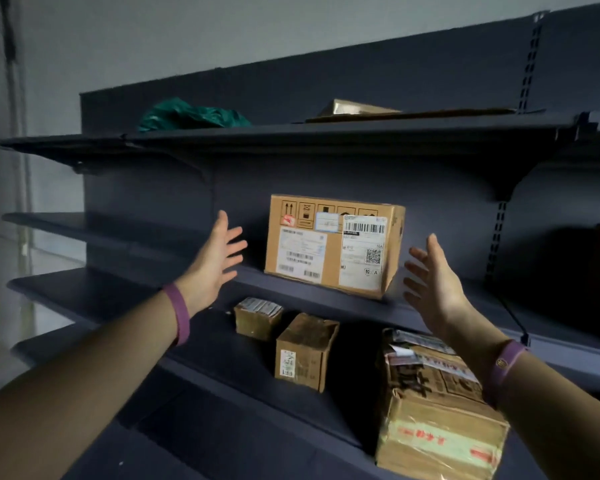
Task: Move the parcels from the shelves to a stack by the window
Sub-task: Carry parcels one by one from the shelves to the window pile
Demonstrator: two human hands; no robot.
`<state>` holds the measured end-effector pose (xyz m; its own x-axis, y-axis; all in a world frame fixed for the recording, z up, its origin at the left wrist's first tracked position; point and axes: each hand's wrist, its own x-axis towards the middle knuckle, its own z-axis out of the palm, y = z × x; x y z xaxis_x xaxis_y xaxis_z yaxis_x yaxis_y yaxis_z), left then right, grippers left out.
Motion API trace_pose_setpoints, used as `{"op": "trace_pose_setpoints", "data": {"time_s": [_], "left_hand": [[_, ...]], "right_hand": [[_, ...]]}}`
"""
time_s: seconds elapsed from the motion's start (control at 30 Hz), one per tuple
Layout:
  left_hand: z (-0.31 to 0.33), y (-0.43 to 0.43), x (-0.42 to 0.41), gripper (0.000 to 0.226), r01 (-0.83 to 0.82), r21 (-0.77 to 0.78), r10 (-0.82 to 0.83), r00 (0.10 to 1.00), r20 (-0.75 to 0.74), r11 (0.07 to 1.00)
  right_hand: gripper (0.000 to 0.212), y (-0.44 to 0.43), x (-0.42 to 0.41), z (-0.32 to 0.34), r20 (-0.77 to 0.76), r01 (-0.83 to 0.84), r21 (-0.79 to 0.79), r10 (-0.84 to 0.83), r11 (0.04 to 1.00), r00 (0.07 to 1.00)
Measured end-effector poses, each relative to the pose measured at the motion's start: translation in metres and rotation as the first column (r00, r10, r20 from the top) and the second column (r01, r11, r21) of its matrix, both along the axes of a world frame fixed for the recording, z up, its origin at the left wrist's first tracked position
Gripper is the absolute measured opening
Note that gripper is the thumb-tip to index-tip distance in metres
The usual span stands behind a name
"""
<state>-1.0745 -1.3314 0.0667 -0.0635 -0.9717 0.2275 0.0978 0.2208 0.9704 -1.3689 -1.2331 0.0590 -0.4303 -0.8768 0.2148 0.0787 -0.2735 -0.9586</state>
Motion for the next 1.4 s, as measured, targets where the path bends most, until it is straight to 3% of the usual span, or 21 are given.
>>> {"op": "trace_pose_setpoints", "data": {"time_s": [0.27,0.37,0.53,0.67,0.8,1.03,1.4], "left_hand": [[-0.010,-0.113,-0.033,0.078,0.178,0.015,-0.177,0.983,-0.038,0.984],[-0.011,-0.148,-0.046,0.080,0.256,0.048,-0.253,0.965,-0.062,0.965],[-0.021,-0.173,-0.068,0.064,0.362,0.046,-0.359,0.932,-0.051,0.931],[-0.024,-0.181,-0.075,0.065,0.383,0.037,-0.382,0.923,-0.039,0.923],[-0.022,-0.175,-0.072,0.065,0.386,0.044,-0.383,0.922,-0.063,0.921],[-0.023,-0.141,-0.038,0.064,0.358,0.058,-0.353,0.932,-0.079,0.932],[-0.033,-0.003,0.037,0.058,0.354,0.065,-0.344,0.929,-0.136,0.933]], "right_hand": [[0.058,-0.067,0.002,-0.001,-0.023,0.116,-0.031,-0.116,0.993,0.993],[0.064,-0.085,0.007,-0.002,0.000,0.130,-0.023,-0.130,0.991,0.991],[0.065,-0.104,0.009,-0.004,-0.001,0.177,-0.064,-0.177,0.982,0.984],[0.064,-0.106,0.012,-0.006,0.032,0.234,-0.062,-0.232,0.970,0.972],[0.053,-0.101,0.025,-0.004,0.031,0.284,-0.074,-0.283,0.956,0.959],[0.057,-0.061,0.061,-0.007,0.006,0.305,-0.040,-0.305,0.952,0.952],[0.061,0.083,0.150,-0.018,0.030,0.329,-0.074,-0.327,0.941,0.944]]}}
